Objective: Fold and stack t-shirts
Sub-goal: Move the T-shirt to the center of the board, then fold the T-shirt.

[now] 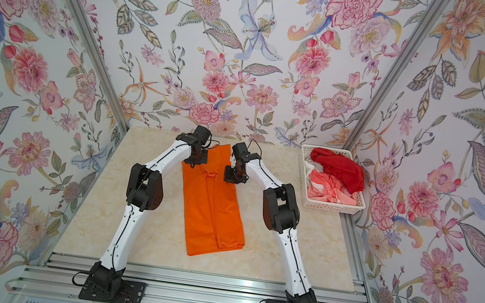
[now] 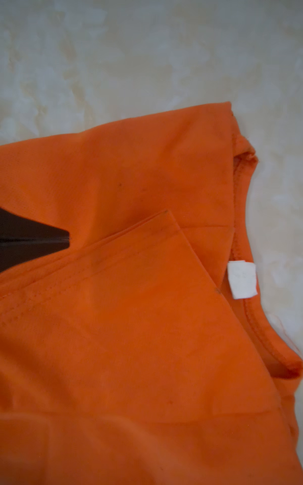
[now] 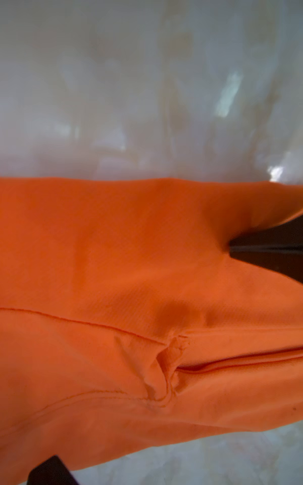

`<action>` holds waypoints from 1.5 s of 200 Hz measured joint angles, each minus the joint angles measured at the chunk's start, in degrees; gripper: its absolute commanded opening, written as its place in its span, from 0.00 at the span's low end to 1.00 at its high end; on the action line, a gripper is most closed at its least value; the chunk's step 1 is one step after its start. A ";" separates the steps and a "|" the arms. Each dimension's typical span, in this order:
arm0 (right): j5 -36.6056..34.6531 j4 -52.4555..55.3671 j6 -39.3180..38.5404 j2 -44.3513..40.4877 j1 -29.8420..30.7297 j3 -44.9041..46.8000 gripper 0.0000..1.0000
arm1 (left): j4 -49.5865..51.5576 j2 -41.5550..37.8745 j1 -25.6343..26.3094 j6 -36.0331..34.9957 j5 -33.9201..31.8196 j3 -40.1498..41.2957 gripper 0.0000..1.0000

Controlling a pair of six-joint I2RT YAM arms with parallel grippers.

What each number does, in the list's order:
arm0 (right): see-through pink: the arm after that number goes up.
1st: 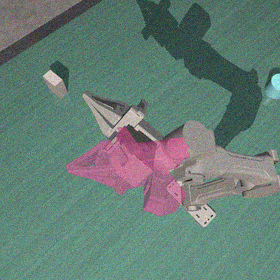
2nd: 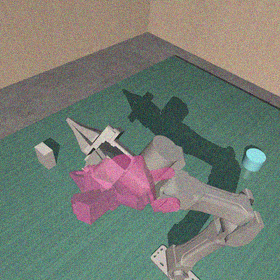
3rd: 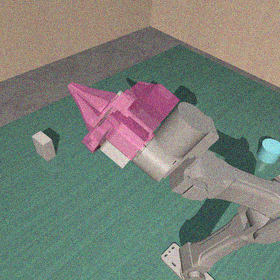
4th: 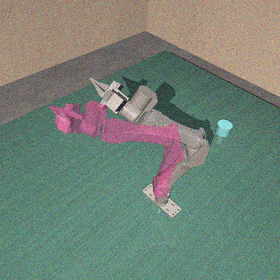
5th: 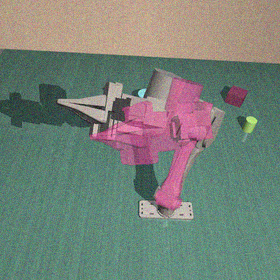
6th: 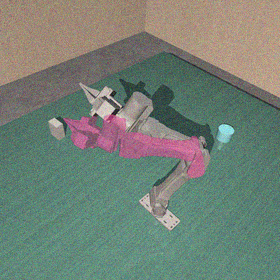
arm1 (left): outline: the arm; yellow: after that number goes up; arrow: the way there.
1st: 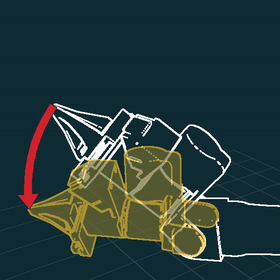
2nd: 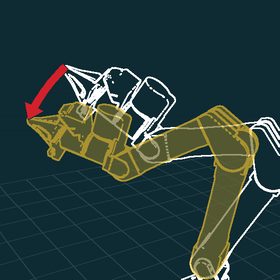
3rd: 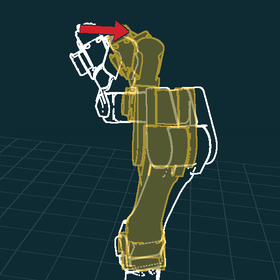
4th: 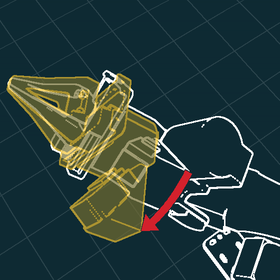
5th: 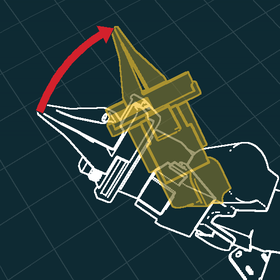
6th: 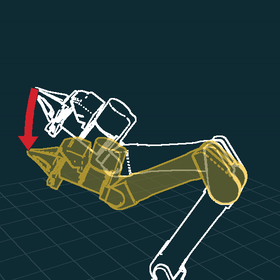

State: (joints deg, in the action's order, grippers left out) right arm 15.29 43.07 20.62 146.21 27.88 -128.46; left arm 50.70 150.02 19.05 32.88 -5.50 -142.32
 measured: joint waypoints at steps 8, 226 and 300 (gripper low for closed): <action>-0.46 0.74 0.02 0.46 -0.39 -1.01 0.01 | -0.02 1.31 -0.50 -0.26 1.07 -2.82 0.00; 5.88 -20.85 -2.93 -57.37 -5.07 81.20 0.50 | -29.88 -74.16 11.89 19.28 22.49 107.84 0.73; 17.07 -29.66 2.86 -60.89 -7.72 91.86 0.49 | -52.65 -81.68 15.13 32.68 29.31 121.28 0.77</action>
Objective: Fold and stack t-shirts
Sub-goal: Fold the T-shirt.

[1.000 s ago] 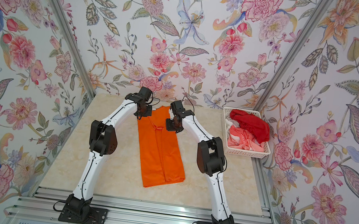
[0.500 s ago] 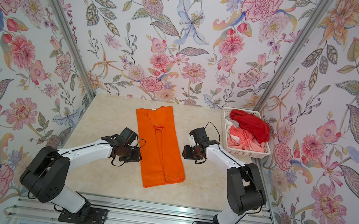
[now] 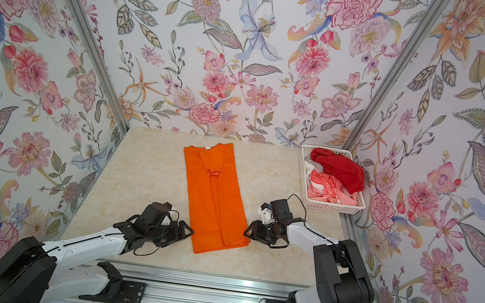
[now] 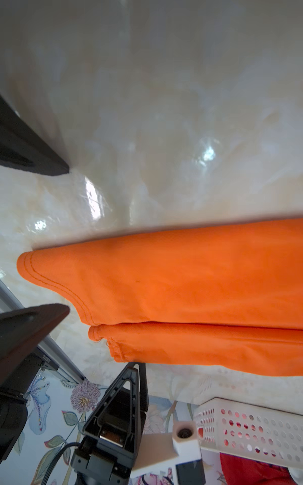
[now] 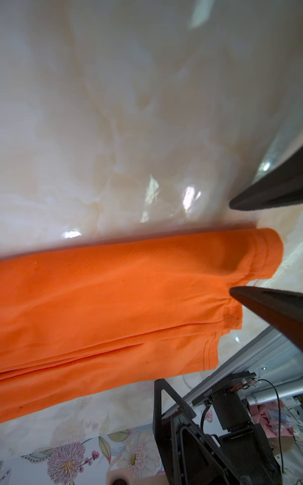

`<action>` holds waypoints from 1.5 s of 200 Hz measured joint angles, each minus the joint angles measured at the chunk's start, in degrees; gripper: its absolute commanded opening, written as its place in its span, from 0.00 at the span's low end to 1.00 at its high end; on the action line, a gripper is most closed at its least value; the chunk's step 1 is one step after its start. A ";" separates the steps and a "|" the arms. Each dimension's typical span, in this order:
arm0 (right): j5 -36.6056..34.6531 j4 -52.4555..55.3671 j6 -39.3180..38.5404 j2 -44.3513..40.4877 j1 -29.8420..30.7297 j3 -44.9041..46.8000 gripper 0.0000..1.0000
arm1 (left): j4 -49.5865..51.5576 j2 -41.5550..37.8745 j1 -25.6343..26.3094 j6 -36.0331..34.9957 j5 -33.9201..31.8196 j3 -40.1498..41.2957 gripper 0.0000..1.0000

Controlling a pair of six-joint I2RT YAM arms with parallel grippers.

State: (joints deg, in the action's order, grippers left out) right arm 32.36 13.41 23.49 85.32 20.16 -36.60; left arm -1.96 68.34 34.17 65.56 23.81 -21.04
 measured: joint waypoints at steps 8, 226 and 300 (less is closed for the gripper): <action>0.59 -0.52 0.48 0.31 0.00 0.20 0.48 | -2.69 1.88 1.20 0.85 0.50 -0.24 0.77; -12.33 9.09 13.75 -27.26 18.12 3.87 0.00 | 29.49 -2.03 20.98 -0.52 -17.18 -21.33 0.00; -19.65 6.88 9.01 -7.02 15.54 -12.52 0.00 | 35.78 6.19 13.33 -7.50 -31.52 -33.90 0.00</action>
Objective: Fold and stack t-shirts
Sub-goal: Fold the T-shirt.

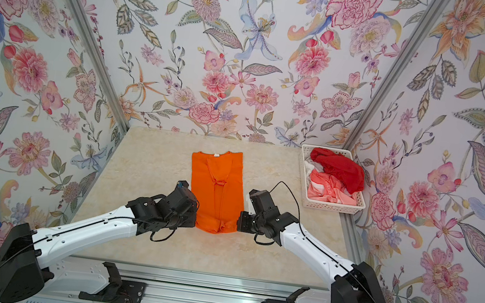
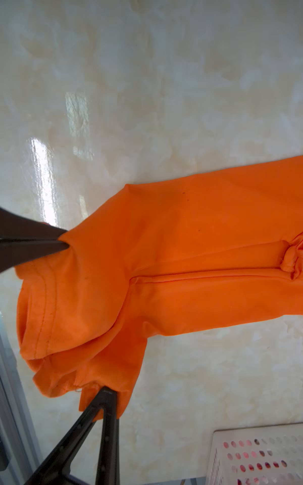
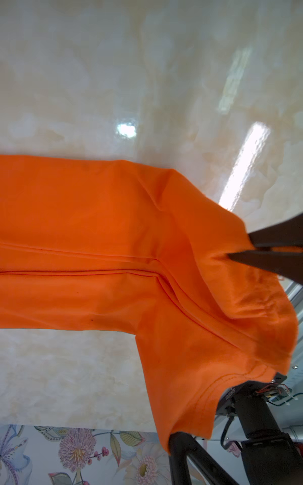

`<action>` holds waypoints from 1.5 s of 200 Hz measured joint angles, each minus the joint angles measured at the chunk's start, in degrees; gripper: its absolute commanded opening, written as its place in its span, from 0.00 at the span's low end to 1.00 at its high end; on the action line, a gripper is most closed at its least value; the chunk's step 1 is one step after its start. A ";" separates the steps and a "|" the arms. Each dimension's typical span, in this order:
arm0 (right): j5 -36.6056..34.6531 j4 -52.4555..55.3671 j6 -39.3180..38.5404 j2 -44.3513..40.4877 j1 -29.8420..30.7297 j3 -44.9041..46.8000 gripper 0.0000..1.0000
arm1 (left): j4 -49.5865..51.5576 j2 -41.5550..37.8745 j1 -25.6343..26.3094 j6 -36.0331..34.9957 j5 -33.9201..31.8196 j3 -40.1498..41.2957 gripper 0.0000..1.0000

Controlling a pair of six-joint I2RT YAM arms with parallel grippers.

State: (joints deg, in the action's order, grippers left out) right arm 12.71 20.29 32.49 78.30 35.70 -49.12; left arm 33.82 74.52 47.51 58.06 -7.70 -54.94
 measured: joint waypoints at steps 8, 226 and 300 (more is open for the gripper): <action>-0.31 -0.55 -1.03 3.69 -1.07 -2.49 0.00 | 0.20 2.03 -1.49 -0.90 -0.96 -1.20 0.00; 8.94 -1.40 -5.09 47.89 -12.50 -42.36 0.46 | 1.55 45.44 -18.10 -17.51 -4.17 -37.64 0.98; 12.33 -15.89 -5.49 45.68 -15.93 -49.24 0.44 | 0.17 40.89 -19.74 -26.01 -9.29 -45.29 0.96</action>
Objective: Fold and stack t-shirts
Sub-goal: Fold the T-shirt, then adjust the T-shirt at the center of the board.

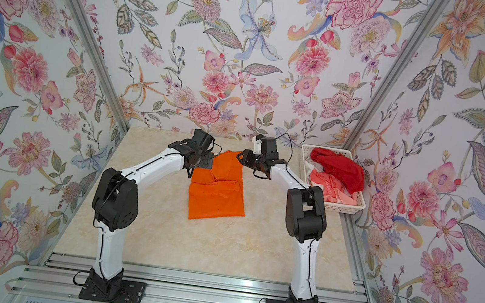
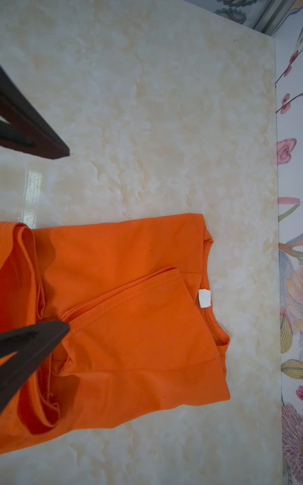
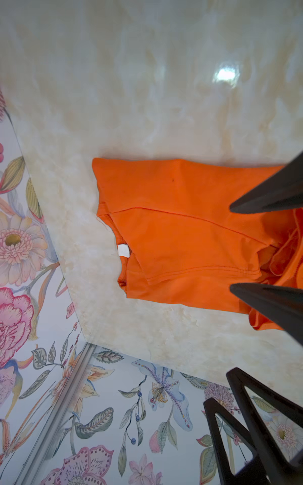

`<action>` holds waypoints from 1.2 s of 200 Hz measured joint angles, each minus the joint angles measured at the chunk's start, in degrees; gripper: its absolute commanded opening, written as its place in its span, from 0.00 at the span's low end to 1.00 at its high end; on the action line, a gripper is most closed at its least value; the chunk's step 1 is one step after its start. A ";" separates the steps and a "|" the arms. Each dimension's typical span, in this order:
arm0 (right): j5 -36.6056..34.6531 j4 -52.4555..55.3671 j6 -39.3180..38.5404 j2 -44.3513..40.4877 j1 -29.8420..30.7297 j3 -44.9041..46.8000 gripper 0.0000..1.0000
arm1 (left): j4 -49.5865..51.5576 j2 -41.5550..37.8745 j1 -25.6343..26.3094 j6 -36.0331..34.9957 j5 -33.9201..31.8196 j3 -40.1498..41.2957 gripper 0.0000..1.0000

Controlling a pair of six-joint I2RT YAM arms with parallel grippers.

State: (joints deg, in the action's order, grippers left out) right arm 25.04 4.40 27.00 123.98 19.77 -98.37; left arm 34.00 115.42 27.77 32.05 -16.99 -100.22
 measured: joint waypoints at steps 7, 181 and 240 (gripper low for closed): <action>-0.59 0.04 -1.27 -1.90 0.42 1.44 0.43 | -0.11 -2.10 0.07 -0.59 0.50 1.95 0.94; -4.59 20.92 -5.55 1.86 7.54 6.56 0.00 | -14.82 2.36 -0.39 1.33 30.32 20.96 0.19; -13.20 25.59 -6.60 4.22 7.32 -0.09 0.00 | -15.80 5.86 -0.39 -1.14 30.05 15.98 0.42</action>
State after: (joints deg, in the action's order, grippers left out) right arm 11.84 30.00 20.40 128.20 27.09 -98.45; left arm 18.20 121.27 27.38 30.92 13.06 -84.25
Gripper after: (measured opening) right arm 0.048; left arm 0.279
